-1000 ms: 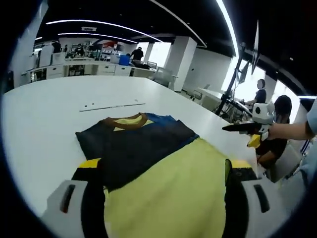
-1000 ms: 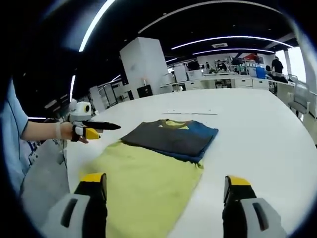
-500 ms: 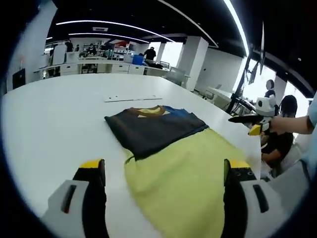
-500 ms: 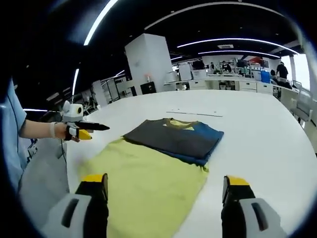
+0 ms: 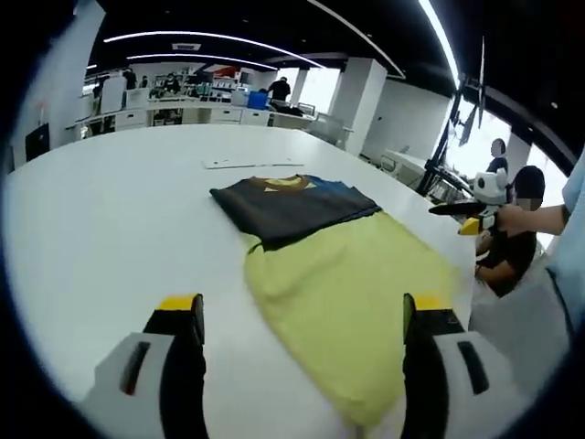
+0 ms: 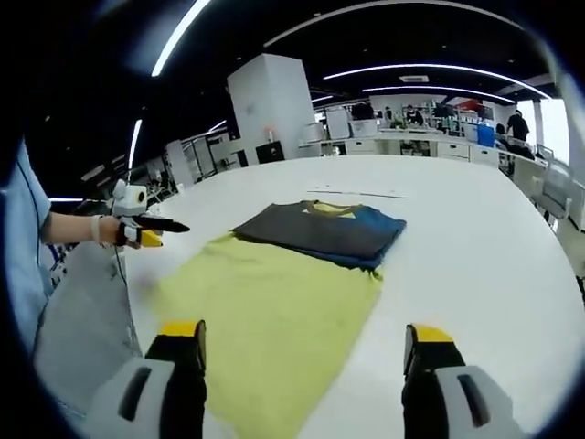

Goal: Fold the garment on the visible template until the final outline fits inside the template.

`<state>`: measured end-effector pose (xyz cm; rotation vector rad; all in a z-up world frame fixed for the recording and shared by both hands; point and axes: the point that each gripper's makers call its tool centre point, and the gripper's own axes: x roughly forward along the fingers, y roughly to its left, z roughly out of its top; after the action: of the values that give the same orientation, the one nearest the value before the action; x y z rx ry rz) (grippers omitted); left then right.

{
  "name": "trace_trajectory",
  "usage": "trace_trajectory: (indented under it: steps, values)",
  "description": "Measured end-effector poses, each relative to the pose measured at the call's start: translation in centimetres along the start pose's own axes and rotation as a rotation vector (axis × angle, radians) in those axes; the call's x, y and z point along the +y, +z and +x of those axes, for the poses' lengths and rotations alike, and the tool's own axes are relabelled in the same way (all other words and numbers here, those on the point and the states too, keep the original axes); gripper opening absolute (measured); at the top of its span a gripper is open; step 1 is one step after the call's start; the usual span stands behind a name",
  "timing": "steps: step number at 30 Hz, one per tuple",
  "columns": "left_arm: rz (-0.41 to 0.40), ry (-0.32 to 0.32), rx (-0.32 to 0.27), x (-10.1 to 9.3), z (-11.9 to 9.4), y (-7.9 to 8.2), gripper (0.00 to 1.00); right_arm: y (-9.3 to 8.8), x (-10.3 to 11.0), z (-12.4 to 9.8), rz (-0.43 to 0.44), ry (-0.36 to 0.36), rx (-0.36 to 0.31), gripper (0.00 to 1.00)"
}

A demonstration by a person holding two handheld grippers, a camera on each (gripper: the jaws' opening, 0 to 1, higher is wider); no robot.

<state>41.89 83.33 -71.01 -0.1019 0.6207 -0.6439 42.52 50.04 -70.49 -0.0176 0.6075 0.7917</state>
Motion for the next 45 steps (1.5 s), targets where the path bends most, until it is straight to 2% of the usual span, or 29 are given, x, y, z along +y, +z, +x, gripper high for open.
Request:
trace_trajectory:
  steps: [3, 4, 6, 10, 14, 20, 25, 34, 36, 37, 38, 40, 42, 45]
  values:
    - [-0.007, -0.03, 0.035, -0.9, -1.0, -1.4, 0.72, -1.2, 0.1, -0.7, 0.009, -0.011, 0.022, 0.71]
    - [-0.005, -0.029, 0.045, -0.9, -1.2, -1.9, 0.71, -2.2, 0.3, -1.1, 0.026, -0.007, 0.048, 0.66]
    - [0.002, -0.035, 0.063, -1.1, -1.7, -2.9, 0.64, -3.2, 0.4, -1.5, 0.053, -0.012, 0.062, 0.6]
    - [-0.033, -0.047, 0.079, -1.6, -3.1, -4.3, 0.57, -5.4, 1.4, -2.3, 0.07, -0.005, 0.094, 0.57]
    - [0.007, -0.043, 0.141, -2.0, -4.0, -6.4, 0.5, -6.9, 2.1, -2.6, 0.082, -0.006, 0.129, 0.55]
    - [0.001, -0.055, 0.157, -2.8, -4.5, -7.4, 0.44, -7.9, 2.8, -2.8, 0.073, 0.004, 0.165, 0.53]
    - [-0.021, -0.068, 0.167, -3.3, -4.4, -8.0, 0.44, -8.5, 3.1, -3.1, 0.082, 0.008, 0.178, 0.51]
    - [-0.086, -0.068, 0.19, -4.1, -4.5, -9.0, 0.34, -9.5, 3.4, -3.4, 0.147, 0.006, 0.193, 0.35]
    - [-0.099, -0.07, 0.199, -4.2, -4.4, -9.2, 0.35, -9.6, 3.6, -3.3, 0.161, 0.006, 0.194, 0.28]
    - [-0.131, -0.071, 0.217, -4.3, -4.4, -9.5, 0.36, -9.6, 3.6, -3.3, 0.165, 0.004, 0.195, 0.26]
    - [-0.171, -0.074, 0.25, -4.6, -4.5, -10.0, 0.36, -9.6, 3.7, -3.2, 0.172, 0.006, 0.196, 0.25]
    - [-0.135, -0.062, 0.227, -4.5, -4.3, -10.0, 0.36, -9.5, 3.8, -2.9, 0.193, 0.014, 0.192, 0.24]
    - [-0.181, -0.066, 0.24, -4.7, -4.3, -10.2, 0.32, -9.4, 3.8, -2.8, 0.198, 0.016, 0.19, 0.23]
    - [-0.195, -0.06, 0.249, -4.6, -4.3, -10.3, 0.29, -9.5, 3.9, -2.6, 0.205, 0.02, 0.193, 0.2]
